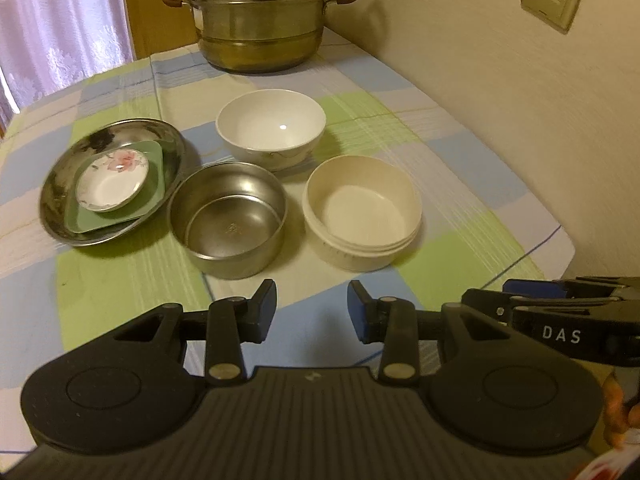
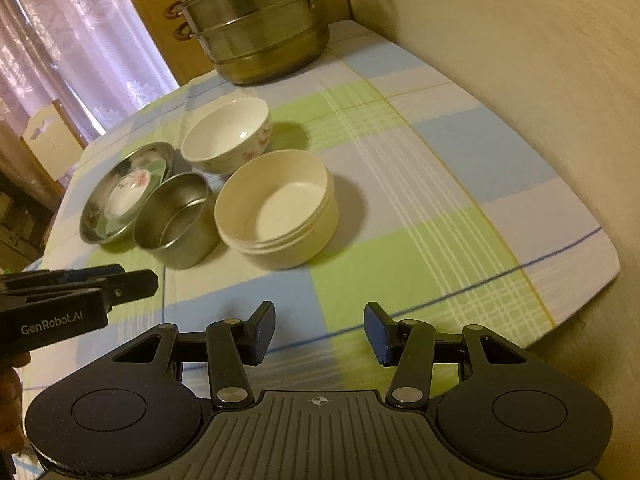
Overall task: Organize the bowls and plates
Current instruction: 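Move both grippers to the cream bowl stack and close on its rim, then lift the cream bowls with both grippers and lower them into the white bowl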
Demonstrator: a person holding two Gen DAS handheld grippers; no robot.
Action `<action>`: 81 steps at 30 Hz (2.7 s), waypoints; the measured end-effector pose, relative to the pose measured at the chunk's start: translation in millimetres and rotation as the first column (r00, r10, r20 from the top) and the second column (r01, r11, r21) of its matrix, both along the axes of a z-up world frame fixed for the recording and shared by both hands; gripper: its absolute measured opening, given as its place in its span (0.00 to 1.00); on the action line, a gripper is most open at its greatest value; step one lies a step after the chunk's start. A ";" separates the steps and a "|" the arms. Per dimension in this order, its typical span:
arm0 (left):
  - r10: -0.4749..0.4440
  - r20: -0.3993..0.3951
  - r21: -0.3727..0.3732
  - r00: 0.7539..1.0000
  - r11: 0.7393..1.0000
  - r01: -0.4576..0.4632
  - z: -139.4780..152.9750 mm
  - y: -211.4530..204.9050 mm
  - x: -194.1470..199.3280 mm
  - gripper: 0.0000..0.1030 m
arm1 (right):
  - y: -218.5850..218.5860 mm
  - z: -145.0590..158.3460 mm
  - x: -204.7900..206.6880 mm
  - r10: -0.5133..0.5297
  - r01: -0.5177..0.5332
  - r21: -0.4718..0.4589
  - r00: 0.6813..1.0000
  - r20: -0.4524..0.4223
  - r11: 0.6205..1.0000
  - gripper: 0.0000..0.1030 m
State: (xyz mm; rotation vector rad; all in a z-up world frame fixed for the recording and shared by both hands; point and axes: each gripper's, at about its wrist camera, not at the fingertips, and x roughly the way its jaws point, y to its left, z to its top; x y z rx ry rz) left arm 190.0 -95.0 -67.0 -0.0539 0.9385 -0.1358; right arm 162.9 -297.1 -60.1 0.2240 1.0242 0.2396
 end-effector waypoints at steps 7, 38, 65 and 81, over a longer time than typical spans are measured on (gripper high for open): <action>-0.008 0.003 -0.034 1.000 0.999 0.008 -8.3 -4.2 26.9 0.34 | -5.5 -4.5 24.9 -0.039 0.039 0.006 0.999 0.016 0.999 0.48; 0.015 -0.080 -0.066 0.997 0.998 -0.021 -57.2 -8.5 103.4 0.20 | 10.1 -39.1 100.8 -0.046 0.046 -0.002 0.998 0.035 0.999 0.44; -0.021 0.011 -0.068 1.000 0.997 0.022 -23.4 -6.5 109.0 0.16 | 13.3 -4.8 110.4 -0.052 0.051 0.024 0.996 0.073 0.998 0.14; 0.077 0.091 -0.036 0.993 0.997 -0.074 22.8 42.6 156.1 0.16 | 62.4 26.9 177.9 0.041 -0.049 0.064 0.992 0.123 0.997 0.14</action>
